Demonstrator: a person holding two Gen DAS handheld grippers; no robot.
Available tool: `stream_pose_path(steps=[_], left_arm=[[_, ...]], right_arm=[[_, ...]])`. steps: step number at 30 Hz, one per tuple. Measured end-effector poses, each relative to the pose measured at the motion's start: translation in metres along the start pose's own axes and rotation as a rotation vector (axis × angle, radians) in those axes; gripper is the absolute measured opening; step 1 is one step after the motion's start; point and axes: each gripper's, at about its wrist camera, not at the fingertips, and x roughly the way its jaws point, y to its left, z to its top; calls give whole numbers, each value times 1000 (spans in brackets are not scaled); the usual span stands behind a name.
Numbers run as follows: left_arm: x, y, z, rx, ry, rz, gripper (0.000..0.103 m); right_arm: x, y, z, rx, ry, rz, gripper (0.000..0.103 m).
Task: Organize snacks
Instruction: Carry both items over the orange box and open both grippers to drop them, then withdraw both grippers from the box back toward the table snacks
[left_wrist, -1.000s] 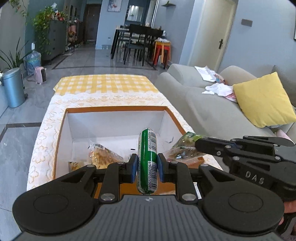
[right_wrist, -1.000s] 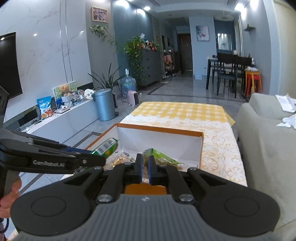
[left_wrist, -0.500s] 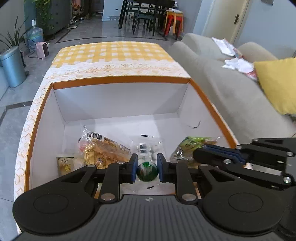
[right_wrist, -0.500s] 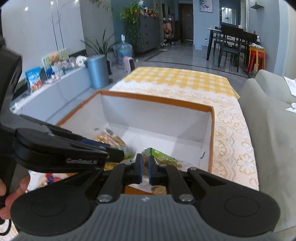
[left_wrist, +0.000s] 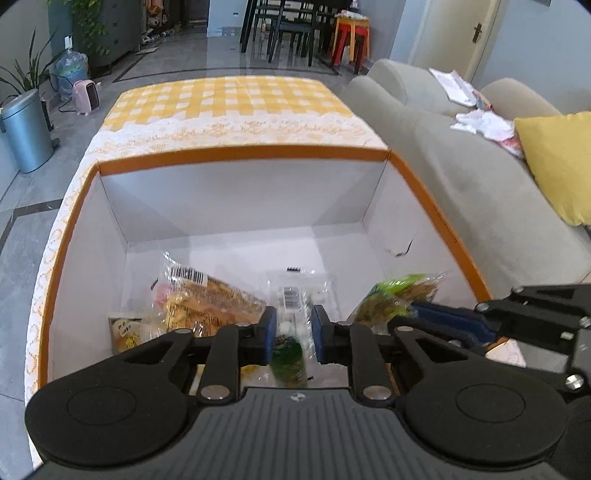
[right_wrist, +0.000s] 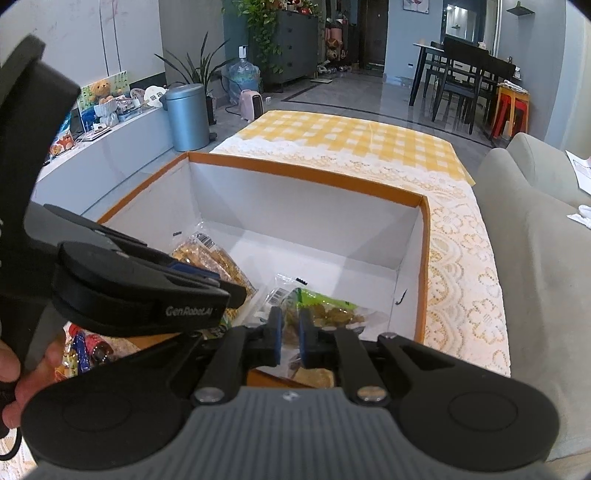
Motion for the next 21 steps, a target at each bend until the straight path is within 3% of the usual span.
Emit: stream_pose_path(steps=[5,9,13,21], left_arm=[[-7,-2,4,6,-27,-2,29],[-11,-4,3,11,-39,-1,32],[-22,-7,-2,21,-75,-2,41],[-61,-11,-22,56,-178,-3,55]], right_arm=[[-1,-3,-2,11,-1,-9,10],[-3,-5,-3,37,-9,-9,27],[-8,-5,-6,42,-19,-10,27],[-41,-1,-16,47,-121,-23,47]])
